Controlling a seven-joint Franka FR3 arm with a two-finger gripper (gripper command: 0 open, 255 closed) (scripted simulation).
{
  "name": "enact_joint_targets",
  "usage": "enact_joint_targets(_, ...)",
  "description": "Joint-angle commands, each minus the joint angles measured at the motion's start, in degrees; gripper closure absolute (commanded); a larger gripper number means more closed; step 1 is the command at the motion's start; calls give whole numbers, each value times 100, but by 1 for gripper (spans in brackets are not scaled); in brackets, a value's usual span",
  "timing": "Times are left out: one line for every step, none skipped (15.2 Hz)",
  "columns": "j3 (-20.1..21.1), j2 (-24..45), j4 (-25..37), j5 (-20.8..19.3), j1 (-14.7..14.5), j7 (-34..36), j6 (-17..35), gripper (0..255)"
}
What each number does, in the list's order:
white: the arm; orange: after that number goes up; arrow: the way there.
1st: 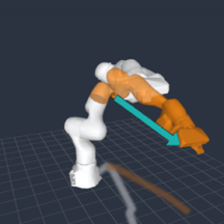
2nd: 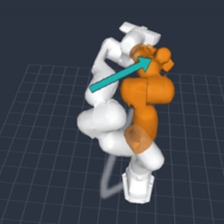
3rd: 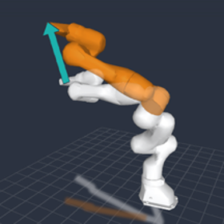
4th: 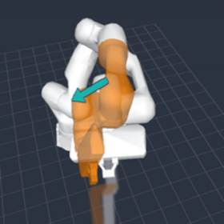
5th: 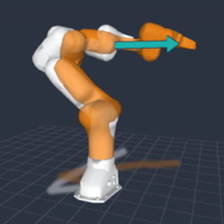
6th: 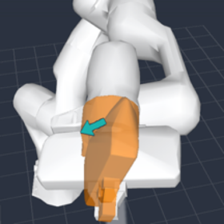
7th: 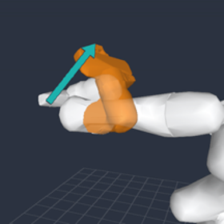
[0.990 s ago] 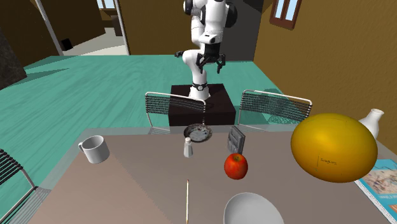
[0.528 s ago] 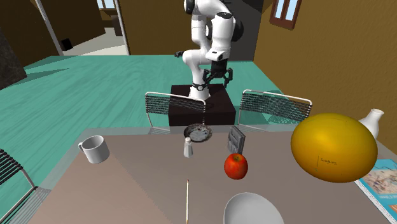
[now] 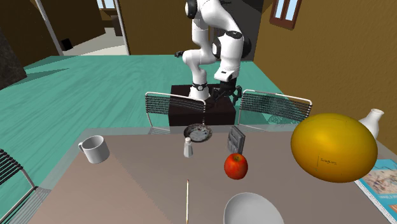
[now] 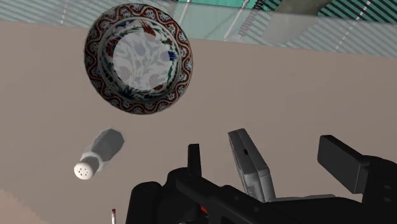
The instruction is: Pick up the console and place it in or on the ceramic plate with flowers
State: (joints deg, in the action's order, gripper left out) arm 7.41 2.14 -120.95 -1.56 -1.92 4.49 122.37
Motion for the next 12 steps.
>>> enact_joint_targets(28, 411, 255, -36, -35, 90, 161, 0)
enact_joint_targets(37, 630, 420, -59, -55, 130, 217, 0)
enact_joint_targets(43, 849, 593, -82, -76, 169, 266, 0)
enact_joint_targets(48, 1070, 774, -105, -98, 207, 307, 0)
enact_joint_targets(52, 1291, 963, -128, -122, 243, 342, 0)
enact_joint_targets(54, 1513, 1160, -150, -147, 278, 369, 0)
enact_joint_targets(53, 1617, 1255, -160, -160, 293, 380, 0)
enact_joint_targets(49, 1656, 1228, -167, -163, 298, 445, 0)
enact_joint_targets(46, 1695, 1203, -175, -165, 303, 510, 0)
enact_joint_targets(42, 1736, 1178, -183, -167, 308, 574, 0)
enact_joint_targets(39, 1778, 1155, -192, -170, 314, 639, 0)
enact_joint_targets(35, 1821, 1134, -200, -172, 319, 702, 0)
